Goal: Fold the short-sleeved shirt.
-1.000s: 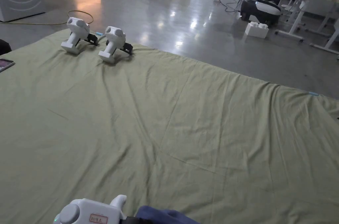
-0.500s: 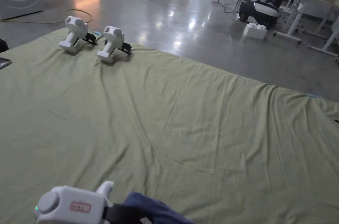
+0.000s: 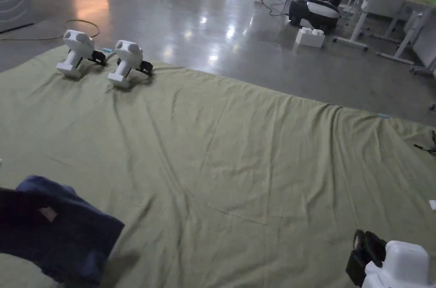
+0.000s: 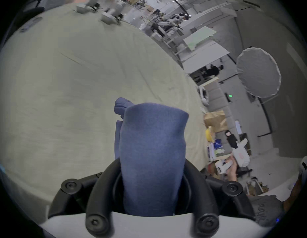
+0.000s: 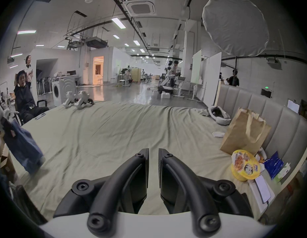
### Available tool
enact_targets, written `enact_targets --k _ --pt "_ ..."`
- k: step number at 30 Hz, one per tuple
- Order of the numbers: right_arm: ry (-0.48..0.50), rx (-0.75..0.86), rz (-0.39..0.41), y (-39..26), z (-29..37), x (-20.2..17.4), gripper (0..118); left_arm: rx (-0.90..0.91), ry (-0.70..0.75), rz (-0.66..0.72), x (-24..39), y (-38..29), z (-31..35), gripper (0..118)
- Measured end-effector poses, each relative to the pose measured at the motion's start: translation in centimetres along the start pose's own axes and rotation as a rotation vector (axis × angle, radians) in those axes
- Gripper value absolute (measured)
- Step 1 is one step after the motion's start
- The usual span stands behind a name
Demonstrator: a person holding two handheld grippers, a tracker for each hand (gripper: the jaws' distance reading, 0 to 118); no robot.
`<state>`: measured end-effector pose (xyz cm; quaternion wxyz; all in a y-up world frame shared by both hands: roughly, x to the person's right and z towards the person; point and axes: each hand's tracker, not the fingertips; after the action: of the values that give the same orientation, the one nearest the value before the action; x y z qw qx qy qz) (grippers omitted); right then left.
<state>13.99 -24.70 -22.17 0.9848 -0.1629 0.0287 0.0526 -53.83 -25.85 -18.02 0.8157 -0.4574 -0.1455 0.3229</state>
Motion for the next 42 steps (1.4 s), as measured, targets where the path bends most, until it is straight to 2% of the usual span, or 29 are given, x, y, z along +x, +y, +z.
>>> enact_targets --k 5,8,11,14,17,18,21,22,29,33,36,39,42 --pt "-0.046 0.007 -0.023 0.8 -0.4 1.9 14 0.017 0.156 0.056 -1.6 0.5 4.3 37" --pt "-0.060 -0.001 -0.044 0.6 -0.3 2.4 14 0.011 0.267 0.089 -4.5 1.4 4.8 37" --pt "-0.062 -0.020 -0.041 0.1 -0.1 2.1 14 -0.011 0.376 0.107 -4.7 1.2 4.0 37" --pt "-0.043 -0.036 -0.032 -0.7 0.0 1.3 14 -0.002 0.332 0.108 -5.2 1.3 3.2 38" --pt "-0.025 -0.049 -0.042 -1.2 0.0 0.8 14 -0.005 0.369 0.092 -4.6 1.7 2.6 40" --pt "-0.021 -0.053 -0.045 -1.3 0.0 0.7 14 -0.010 0.393 0.081 -5.2 2.1 2.8 41" --pt "-0.013 -0.059 -0.045 -1.6 0.0 0.5 14 -0.009 0.489 0.045 -4.8 2.5 3.0 74" --pt "-0.011 -0.060 -0.043 -1.6 0.0 0.4 14 0.010 0.518 0.043 -5.4 2.8 3.4 76" --pt "-0.006 -0.060 -0.044 -1.5 0.1 0.6 14 0.129 0.755 -0.002 -5.7 3.7 5.9 77" --pt "-0.005 -0.063 -0.048 -1.5 0.0 0.8 14 0.190 0.932 -0.045 -2.1 2.6 6.6 77" --pt "-0.002 -0.069 -0.062 -1.5 -0.1 0.8 14 0.225 1.015 -0.151 1.0 1.6 6.3 77" --pt "0.003 -0.070 -0.072 -1.5 0.0 0.7 14 0.248 1.014 -0.229 3.0 1.0 5.2 77" --pt "0.008 -0.067 -0.074 -1.5 0.0 0.5 14 0.270 0.914 -0.270 5.9 -0.8 2.9 77"
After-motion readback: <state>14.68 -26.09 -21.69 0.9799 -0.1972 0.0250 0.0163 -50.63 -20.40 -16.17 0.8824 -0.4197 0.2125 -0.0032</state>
